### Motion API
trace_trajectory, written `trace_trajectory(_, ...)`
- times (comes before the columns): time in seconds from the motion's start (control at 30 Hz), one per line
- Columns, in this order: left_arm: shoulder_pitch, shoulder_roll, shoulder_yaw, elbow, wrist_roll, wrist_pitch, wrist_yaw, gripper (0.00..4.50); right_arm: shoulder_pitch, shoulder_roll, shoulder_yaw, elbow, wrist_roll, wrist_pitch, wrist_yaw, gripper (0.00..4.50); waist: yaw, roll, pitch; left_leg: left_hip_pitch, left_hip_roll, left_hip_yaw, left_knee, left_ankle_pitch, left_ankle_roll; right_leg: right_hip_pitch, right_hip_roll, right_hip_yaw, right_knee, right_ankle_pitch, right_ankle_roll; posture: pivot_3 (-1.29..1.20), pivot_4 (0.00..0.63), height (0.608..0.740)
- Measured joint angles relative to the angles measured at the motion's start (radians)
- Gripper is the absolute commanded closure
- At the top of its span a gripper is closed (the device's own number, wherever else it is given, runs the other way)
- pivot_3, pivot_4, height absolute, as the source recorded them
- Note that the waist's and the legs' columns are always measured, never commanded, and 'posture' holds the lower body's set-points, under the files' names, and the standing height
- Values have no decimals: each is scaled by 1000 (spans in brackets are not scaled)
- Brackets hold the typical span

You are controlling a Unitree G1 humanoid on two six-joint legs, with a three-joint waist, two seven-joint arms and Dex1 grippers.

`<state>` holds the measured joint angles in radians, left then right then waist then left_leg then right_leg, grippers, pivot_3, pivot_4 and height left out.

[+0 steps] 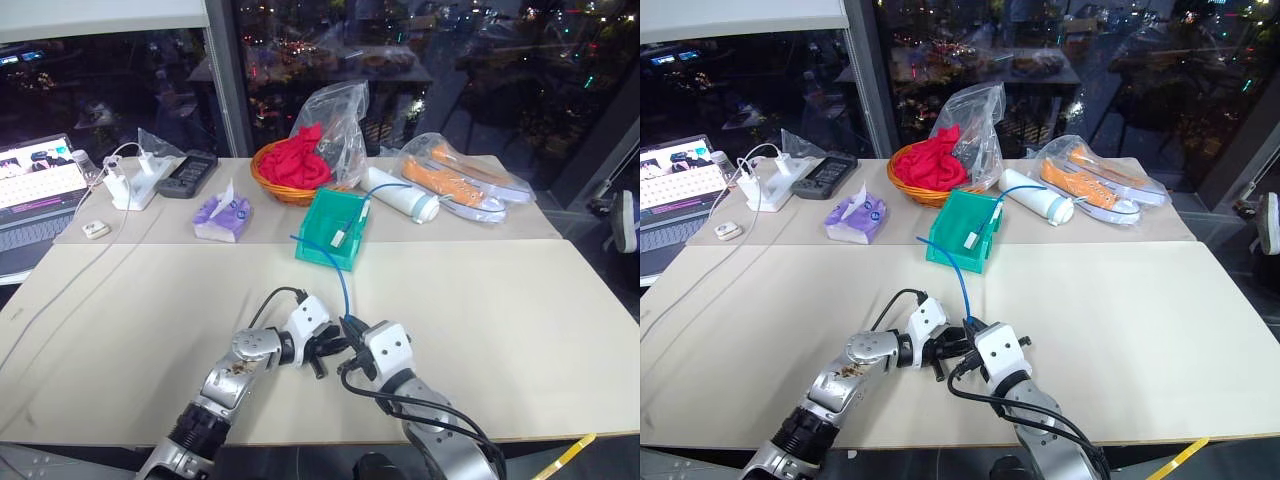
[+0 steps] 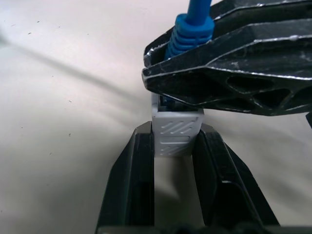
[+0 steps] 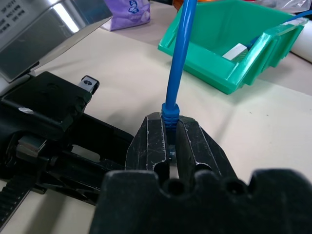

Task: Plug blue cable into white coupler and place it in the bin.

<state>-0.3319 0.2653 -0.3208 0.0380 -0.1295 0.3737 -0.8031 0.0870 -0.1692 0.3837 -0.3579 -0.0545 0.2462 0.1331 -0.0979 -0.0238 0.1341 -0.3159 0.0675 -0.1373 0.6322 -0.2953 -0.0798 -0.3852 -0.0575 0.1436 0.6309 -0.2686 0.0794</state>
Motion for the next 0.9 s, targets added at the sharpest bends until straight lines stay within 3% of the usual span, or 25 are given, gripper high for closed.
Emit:
trace_trajectory(0.3,11,4,0,14,0,6,7,3872,-27,9,-19,-9,59,110,48,4500,-6,-7,-10,18,2,0,-6,-3,5,14,2,0,-1,-6,-3,0,150,722)
trace_trajectory(0.37,11,2,0,16,0,6,7,3872,-27,8,-20,-9,61,111,48,4500,-6,-8,-11,19,2,0,-6,-3,5,14,2,0,-1,-9,-8,0,150,722)
trace_trajectory(0.9,11,-17,2,31,0,1,11,3872,-40,-23,-24,-9,68,116,63,4500,1,-9,-11,19,2,0,-7,-4,4,15,1,0,-2,-10,-8,0,150,722)
